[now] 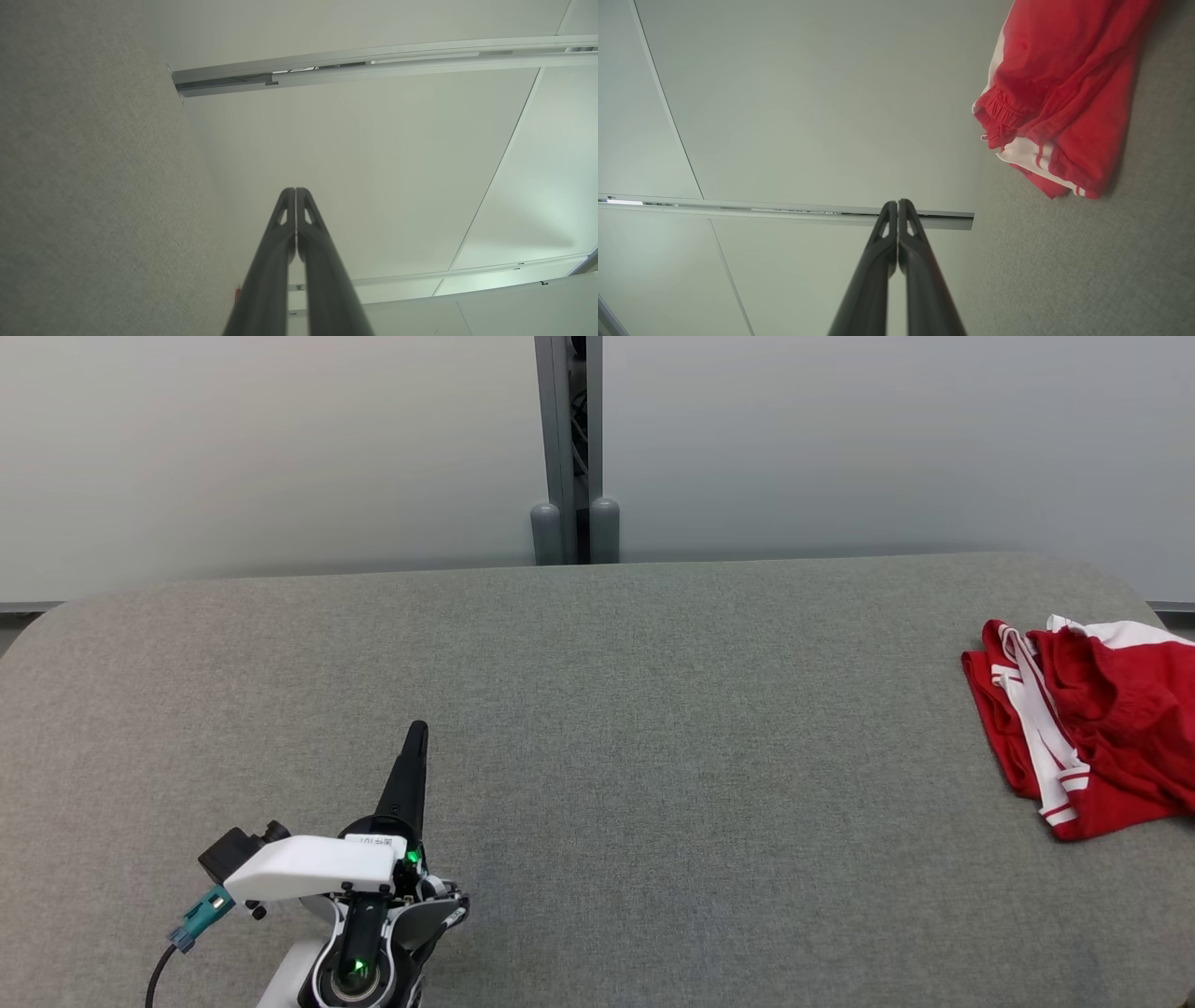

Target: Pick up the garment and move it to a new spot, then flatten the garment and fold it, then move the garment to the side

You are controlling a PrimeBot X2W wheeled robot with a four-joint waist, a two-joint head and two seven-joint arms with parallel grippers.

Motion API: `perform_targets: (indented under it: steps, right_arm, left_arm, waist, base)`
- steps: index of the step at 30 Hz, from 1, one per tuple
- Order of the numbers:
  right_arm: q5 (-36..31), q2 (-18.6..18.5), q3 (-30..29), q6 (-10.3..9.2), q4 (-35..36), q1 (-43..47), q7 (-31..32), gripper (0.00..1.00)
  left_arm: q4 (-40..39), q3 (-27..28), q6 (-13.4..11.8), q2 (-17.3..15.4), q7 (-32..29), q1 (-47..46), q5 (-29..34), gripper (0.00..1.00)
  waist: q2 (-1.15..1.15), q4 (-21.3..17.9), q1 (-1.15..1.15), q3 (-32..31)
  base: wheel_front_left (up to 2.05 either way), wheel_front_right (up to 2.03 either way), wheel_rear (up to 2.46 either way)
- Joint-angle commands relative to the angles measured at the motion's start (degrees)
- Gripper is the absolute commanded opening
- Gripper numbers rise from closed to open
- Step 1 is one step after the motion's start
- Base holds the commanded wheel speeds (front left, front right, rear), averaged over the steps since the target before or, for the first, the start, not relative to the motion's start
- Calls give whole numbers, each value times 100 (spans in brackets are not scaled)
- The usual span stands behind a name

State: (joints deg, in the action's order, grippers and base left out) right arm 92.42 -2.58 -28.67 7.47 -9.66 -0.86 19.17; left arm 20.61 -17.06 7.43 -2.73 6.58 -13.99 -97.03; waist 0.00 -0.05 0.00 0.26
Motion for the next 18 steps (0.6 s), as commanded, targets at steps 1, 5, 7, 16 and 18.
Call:
perform_targets:
  steps: [1,5,7,16,18]
  right_arm:
    - [20,-56,3,4,45,21,21,0]
    - [19,-56,3,4,44,21,21,0]
    - [20,-56,4,4,44,21,21,0]
    - [20,-57,4,4,45,21,20,0]
    - [20,-57,4,4,45,21,20,0]
  left_arm:
    - [-3,7,22,-27,-6,-67,-21,0]
    - [-2,7,22,-27,-6,-67,-21,0]
    - [-2,7,22,-27,-5,-67,-21,0]
    - [-3,7,22,-27,-5,-67,-21,0]
    - [-3,7,22,-27,-5,-66,-21,0]
  waist:
    - [0,0,0,0]
    - [0,0,0,0]
    - [0,0,0,0]
    - [0,0,0,0]
    - [0,0,0,0]
  base:
    - [0,0,0]
    - [0,0,0]
    - [0,0,0]
    - [0,0,0]
    - [0,0,0]
